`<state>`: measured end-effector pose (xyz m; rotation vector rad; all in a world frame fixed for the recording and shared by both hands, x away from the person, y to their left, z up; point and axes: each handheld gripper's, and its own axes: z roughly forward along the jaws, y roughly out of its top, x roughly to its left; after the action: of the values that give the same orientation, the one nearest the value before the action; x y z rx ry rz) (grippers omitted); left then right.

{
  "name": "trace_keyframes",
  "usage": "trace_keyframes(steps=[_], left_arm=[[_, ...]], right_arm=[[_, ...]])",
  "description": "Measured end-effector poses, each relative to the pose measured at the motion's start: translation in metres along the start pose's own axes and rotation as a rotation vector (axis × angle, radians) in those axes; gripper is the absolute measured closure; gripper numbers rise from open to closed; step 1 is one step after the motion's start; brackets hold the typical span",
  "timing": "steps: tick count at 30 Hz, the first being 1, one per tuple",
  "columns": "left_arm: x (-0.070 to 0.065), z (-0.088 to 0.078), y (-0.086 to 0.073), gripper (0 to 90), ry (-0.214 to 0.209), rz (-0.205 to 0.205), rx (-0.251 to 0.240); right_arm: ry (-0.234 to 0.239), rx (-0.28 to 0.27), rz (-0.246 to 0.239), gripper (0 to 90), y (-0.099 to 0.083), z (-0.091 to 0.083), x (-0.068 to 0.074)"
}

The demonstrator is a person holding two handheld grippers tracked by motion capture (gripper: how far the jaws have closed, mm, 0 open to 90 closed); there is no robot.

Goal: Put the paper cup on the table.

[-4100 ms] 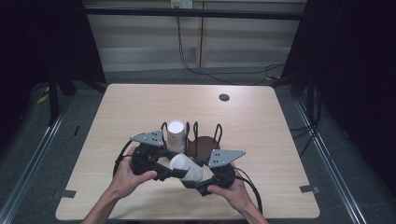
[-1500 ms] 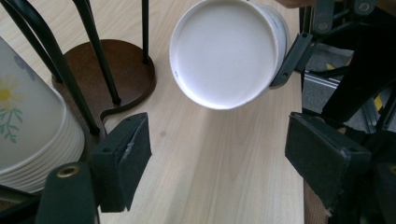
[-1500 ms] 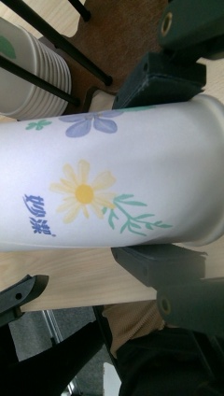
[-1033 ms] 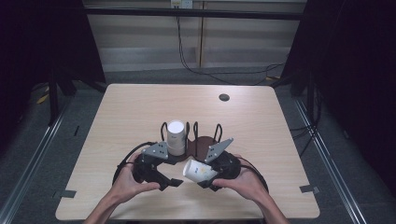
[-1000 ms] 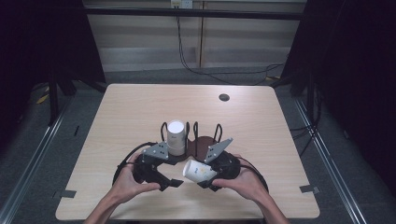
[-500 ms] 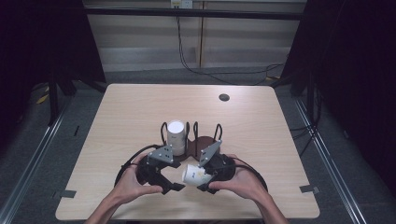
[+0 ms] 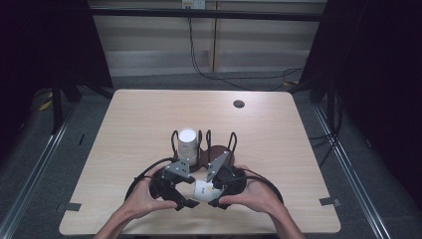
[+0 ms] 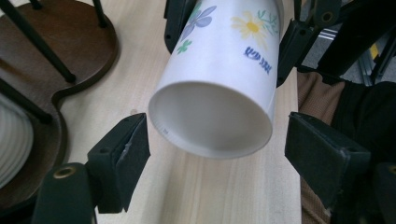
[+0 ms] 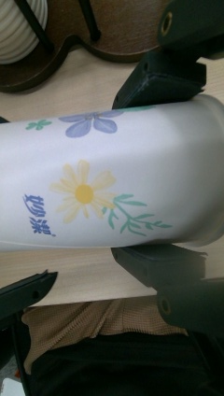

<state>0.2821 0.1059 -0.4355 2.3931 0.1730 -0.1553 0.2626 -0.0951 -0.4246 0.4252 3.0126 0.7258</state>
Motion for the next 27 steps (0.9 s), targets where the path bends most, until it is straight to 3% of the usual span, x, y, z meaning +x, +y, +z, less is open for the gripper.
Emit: trace_keyframes(steps=[10,14,22,27], left_arm=[[-0.0009,0.0,-0.001,31.4,-0.005,-0.005,-0.013],[-0.0047,-0.0018,0.0002,32.7,0.028,0.021,-0.02],[-0.0034,0.0025,-0.0006,31.3,-0.007,0.003,-0.016],[-0.005,0.0019,0.0006,32.1,-0.008,0.02,-0.007]], right_arm=[[0.024,0.013,-0.02,31.8,0.005,0.0093,0.0038],[0.022,0.004,-0.02,31.8,0.005,0.0078,0.0041],[0.023,-0.015,-0.032,31.9,0.0072,0.0078,0.006],[0.031,-0.02,-0.046,31.9,0.0073,0.008,0.0066]])
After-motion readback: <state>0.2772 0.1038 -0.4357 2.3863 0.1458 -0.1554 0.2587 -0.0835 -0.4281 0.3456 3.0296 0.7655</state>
